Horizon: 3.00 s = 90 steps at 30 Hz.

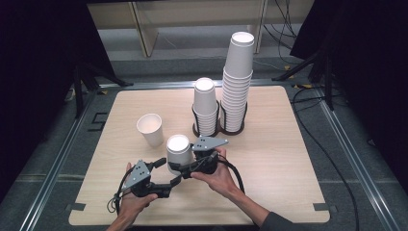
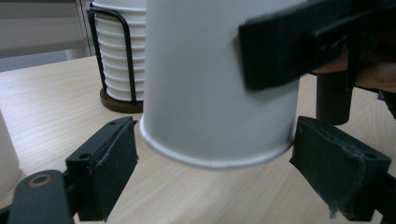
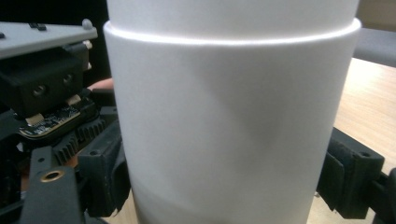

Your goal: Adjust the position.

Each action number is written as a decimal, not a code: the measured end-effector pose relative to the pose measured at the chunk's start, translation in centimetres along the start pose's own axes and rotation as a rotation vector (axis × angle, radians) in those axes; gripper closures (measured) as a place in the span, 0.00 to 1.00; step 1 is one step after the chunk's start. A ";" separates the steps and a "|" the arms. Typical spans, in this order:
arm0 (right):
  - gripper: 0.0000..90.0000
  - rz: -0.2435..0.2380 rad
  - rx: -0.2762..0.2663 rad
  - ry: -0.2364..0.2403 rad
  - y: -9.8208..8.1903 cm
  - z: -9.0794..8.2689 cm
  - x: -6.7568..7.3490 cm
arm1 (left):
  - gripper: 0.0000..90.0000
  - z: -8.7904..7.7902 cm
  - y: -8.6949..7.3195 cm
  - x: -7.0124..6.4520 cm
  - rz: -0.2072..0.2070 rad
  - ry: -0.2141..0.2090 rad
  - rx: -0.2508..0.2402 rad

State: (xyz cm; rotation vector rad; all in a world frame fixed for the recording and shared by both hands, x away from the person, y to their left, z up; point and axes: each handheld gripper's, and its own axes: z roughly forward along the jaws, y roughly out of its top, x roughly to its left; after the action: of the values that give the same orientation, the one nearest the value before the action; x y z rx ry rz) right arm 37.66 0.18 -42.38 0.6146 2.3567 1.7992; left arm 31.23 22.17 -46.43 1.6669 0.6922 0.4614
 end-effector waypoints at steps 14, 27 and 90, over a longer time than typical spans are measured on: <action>0.20 0.007 -0.002 0.043 -0.2 1.1 1.7 | 0.00 0.7 0.0 -0.1 -0.037 0.014 0.009; 0.20 -0.008 -0.012 0.056 -0.3 1.4 1.9 | 0.02 0.8 0.1 0.0 -0.038 0.020 -0.014; 0.29 0.121 -0.040 0.184 5.0 -3.0 0.3 | 0.03 0.4 0.5 -0.7 0.099 0.001 -0.082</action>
State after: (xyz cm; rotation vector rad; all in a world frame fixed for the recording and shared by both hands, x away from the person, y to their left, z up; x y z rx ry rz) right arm 37.63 -1.29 -36.72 0.6239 2.4393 2.0315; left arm 31.05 21.35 -46.00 1.6289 0.5856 0.5545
